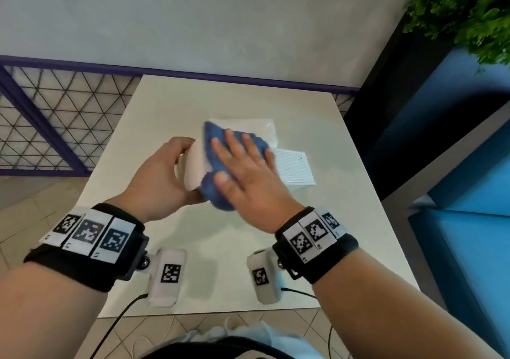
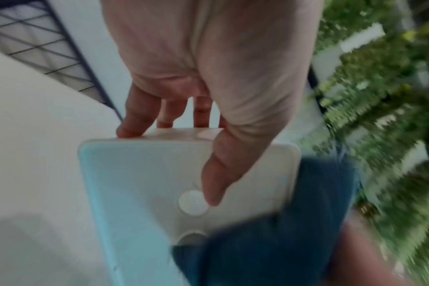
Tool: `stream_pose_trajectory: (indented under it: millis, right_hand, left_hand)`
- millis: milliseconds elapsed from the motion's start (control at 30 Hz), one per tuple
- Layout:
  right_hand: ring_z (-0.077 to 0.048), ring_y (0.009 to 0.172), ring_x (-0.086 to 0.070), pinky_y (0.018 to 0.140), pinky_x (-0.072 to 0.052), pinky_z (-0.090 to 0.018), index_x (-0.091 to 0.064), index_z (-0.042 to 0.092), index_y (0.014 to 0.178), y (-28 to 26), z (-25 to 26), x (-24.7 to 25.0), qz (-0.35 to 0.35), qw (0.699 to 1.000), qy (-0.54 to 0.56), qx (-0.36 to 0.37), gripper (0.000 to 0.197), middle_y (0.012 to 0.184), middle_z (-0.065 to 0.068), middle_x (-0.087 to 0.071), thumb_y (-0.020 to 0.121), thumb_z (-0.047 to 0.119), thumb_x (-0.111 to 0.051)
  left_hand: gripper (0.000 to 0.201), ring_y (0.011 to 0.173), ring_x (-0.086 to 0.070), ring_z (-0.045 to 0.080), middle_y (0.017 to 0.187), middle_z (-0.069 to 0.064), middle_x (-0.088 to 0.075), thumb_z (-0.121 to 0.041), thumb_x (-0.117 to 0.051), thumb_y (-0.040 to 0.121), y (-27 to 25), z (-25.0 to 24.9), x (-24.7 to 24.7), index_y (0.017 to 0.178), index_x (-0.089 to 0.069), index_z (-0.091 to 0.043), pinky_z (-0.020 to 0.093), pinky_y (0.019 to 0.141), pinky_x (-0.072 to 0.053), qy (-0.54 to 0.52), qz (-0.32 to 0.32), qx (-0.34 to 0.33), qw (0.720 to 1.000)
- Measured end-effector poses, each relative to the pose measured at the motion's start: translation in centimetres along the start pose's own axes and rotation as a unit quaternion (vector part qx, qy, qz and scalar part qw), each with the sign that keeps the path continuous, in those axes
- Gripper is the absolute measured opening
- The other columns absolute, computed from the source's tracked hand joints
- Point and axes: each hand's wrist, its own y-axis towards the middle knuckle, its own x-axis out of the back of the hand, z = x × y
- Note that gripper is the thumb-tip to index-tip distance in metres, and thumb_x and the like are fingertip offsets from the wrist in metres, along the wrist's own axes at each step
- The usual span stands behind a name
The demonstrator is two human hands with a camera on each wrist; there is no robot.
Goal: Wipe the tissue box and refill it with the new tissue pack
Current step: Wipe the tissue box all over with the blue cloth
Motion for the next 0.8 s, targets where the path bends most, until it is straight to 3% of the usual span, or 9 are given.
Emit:
stream_pose_trajectory:
  millis: [67,200,300,433,500,567,633,700,800]
  right_hand:
    - [-0.015,0.15,0.0,0.119,0.002,-0.05,-0.012,0.037,0.15,-0.2,-3.7,0.3,-0.05,0.996,-0.01,-0.075,0.059,0.162,0.01,-0.009,0.093,0.052,-0.016]
    - [-0.02,0.15,-0.005,0.12,-0.003,-0.049,-0.009,0.027,0.153,0.0,-8.7,0.7,-0.053,0.969,-0.005,-0.242,0.054,0.162,0.002,-0.008,0.102,0.039,-0.021]
    - [-0.025,0.148,-0.012,0.12,-0.009,-0.047,-0.016,0.022,0.152,1.2,-5.0,-0.5,-0.087,0.977,-0.025,-0.195,0.063,0.16,-0.003,-0.019,0.094,0.047,-0.019]
    - [-0.021,0.15,-0.002,0.119,0.001,-0.044,-0.012,0.027,0.152,1.1,1.8,-2.0,-0.052,0.997,-0.013,-0.048,0.061,0.162,0.002,-0.01,0.096,0.05,-0.017]
    - [-0.019,0.149,-0.004,0.118,0.001,-0.04,-0.014,0.031,0.151,0.9,1.0,-1.5,-0.047,0.999,-0.012,-0.012,0.063,0.162,0.004,-0.012,0.092,0.052,-0.014]
    - [-0.019,0.149,-0.011,0.119,-0.004,-0.038,-0.021,0.032,0.15,0.9,-2.5,-0.8,-0.066,0.997,-0.012,-0.027,0.064,0.16,0.004,-0.019,0.09,0.053,-0.016]
    - [-0.019,0.148,-0.015,0.119,-0.006,-0.035,-0.025,0.029,0.149,0.8,-7.0,0.1,-0.081,0.991,-0.004,-0.103,0.059,0.159,0.003,-0.024,0.093,0.048,-0.022]
    - [-0.02,0.148,-0.015,0.121,-0.008,-0.035,-0.023,0.027,0.15,0.5,-9.9,0.7,-0.067,0.983,0.008,-0.17,0.053,0.159,0.003,-0.023,0.099,0.04,-0.027]
    - [-0.022,0.146,-0.019,0.119,-0.013,-0.042,-0.026,0.028,0.149,1.1,-8.3,0.1,-0.059,0.986,0.0,-0.156,0.053,0.157,0.004,-0.028,0.098,0.041,-0.027]
  left_hand:
    - [0.086,0.109,-0.055,0.015,0.115,-0.014,-0.057,-0.024,-0.093,0.048,-0.3,0.4,0.4,0.119,-0.045,-0.036,0.045,0.087,-0.053,-0.002,-0.022,0.021,1.0]
    - [0.087,0.111,-0.052,0.014,0.117,-0.015,-0.055,-0.018,-0.093,0.051,-0.5,0.8,0.9,0.121,-0.044,-0.036,0.047,0.088,-0.052,0.003,-0.026,0.023,0.999]
    - [0.087,0.111,-0.055,0.016,0.119,-0.012,-0.057,-0.026,-0.092,0.047,0.0,0.6,0.2,0.12,-0.046,-0.035,0.043,0.088,-0.051,-0.019,-0.024,0.031,0.999]
    - [0.069,0.099,-0.06,0.018,0.107,-0.004,-0.062,-0.042,-0.075,0.052,0.3,-0.4,-0.8,0.114,-0.047,-0.034,0.036,0.081,-0.051,-0.025,-0.014,0.015,0.999]
    - [0.069,0.102,-0.059,0.019,0.109,-0.005,-0.061,-0.032,-0.073,0.053,0.1,-0.2,-0.7,0.117,-0.047,-0.034,0.036,0.084,-0.05,-0.033,-0.019,0.016,0.999]
    - [0.076,0.11,-0.056,0.017,0.114,-0.014,-0.06,-0.029,-0.078,0.046,-0.2,0.3,-0.2,0.115,-0.048,-0.041,0.038,0.09,-0.049,-0.05,-0.027,0.024,0.998]
    - [0.083,0.114,-0.053,0.012,0.116,-0.023,-0.058,-0.035,-0.085,0.038,-0.7,1.1,0.3,0.111,-0.048,-0.046,0.044,0.093,-0.05,-0.083,-0.024,0.046,0.995]
    - [0.087,0.115,-0.053,0.01,0.117,-0.024,-0.058,-0.039,-0.085,0.034,-1.0,1.7,0.2,0.112,-0.048,-0.045,0.046,0.094,-0.051,-0.109,-0.017,0.056,0.992]
    - [0.085,0.113,-0.055,0.013,0.119,-0.019,-0.058,-0.035,-0.086,0.036,-0.7,1.3,-0.6,0.112,-0.05,-0.042,0.041,0.093,-0.05,-0.112,-0.022,0.057,0.992]
